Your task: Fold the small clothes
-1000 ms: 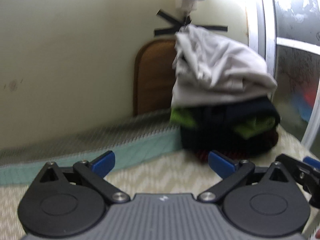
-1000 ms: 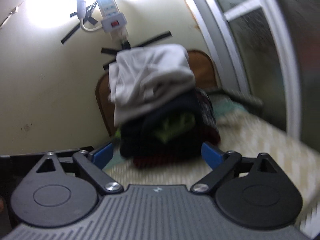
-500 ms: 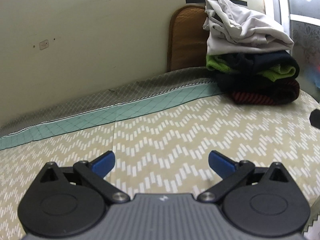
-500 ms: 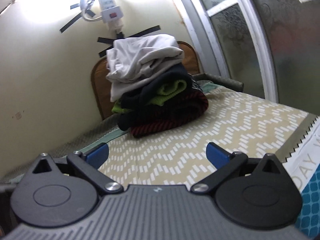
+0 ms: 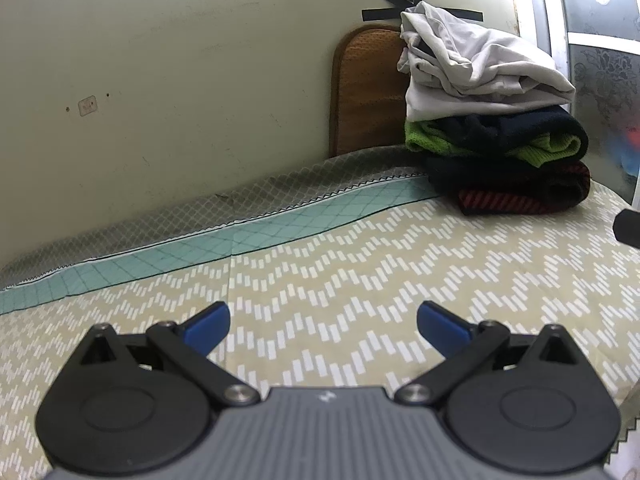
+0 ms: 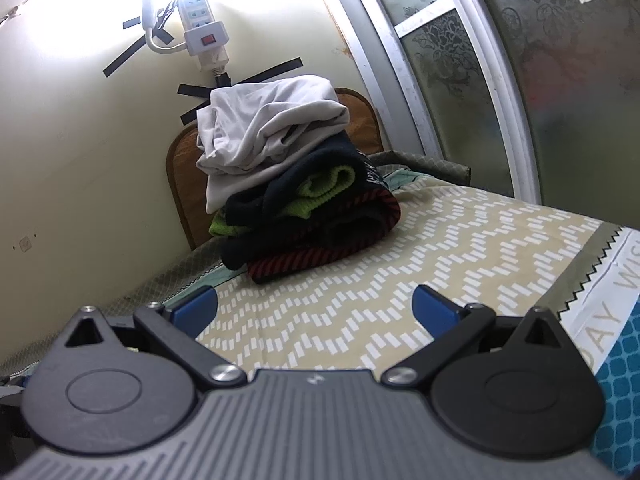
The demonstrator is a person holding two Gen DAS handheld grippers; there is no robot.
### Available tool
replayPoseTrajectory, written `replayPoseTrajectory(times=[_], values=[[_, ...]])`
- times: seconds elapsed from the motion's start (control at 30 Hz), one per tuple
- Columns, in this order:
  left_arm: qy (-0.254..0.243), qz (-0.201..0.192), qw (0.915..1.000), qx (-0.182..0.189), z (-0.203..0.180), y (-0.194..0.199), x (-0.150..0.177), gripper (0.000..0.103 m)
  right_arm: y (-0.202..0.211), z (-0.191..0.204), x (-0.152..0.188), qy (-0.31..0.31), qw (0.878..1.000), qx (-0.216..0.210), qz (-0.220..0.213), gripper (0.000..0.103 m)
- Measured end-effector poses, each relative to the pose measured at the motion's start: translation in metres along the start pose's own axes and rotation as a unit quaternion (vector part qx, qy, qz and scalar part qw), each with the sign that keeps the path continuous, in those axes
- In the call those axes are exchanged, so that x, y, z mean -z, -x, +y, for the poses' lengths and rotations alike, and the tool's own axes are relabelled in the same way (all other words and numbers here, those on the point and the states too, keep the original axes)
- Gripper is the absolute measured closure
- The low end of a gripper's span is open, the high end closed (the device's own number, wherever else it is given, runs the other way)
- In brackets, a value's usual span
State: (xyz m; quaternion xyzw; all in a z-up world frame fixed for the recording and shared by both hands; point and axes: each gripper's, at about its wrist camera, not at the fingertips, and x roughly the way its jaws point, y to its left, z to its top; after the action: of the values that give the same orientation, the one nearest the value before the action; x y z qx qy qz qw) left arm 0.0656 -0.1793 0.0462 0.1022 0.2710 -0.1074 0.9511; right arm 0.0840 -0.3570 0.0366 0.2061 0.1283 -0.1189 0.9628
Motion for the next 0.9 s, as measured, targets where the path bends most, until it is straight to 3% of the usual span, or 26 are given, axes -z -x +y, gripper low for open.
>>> replayPoseTrajectory(times=[0.3,0.9], values=[[0.012,-0.006,0.9998,0.016,0.0035,0.0069,-0.0018,0.0,0.0006,-0.0017,0.0004,-0.009,1.0,-0.003,0.001,0.0],[0.009,0.012,0.9998,-0.013,0.0047,0.0052,-0.0008,0.0,0.0009,-0.0019,0.0008,-0.013,1.0,-0.003,0.001,0.0]])
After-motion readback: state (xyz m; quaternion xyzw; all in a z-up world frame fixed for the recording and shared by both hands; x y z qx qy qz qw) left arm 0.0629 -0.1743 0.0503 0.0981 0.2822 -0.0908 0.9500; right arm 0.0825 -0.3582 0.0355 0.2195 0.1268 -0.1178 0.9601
